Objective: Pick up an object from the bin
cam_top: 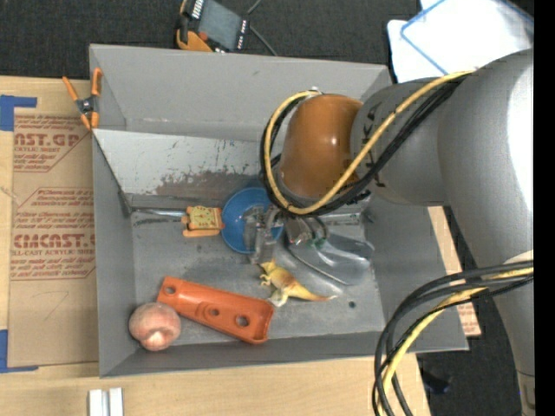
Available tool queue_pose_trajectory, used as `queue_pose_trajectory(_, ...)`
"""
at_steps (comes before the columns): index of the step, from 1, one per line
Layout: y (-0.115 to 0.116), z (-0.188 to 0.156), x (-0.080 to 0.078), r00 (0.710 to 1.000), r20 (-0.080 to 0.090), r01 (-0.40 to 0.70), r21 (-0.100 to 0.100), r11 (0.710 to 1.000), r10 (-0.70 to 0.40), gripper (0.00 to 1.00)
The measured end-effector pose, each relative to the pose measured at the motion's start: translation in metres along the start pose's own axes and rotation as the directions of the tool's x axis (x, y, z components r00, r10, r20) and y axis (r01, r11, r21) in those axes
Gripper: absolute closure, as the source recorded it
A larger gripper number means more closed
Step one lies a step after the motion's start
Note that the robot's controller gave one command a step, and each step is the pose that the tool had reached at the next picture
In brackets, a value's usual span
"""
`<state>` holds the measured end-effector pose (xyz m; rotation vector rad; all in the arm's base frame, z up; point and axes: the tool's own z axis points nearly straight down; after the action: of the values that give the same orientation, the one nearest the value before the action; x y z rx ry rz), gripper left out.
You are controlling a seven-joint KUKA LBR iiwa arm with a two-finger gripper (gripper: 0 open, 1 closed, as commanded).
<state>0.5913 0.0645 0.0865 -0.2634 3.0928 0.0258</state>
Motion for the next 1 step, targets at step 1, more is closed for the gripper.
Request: queue_pose_trajectory(1,0.0000,0.0000,0.0000,1.000,0.000,0.000,0.000,1.000,0.000,1.00)
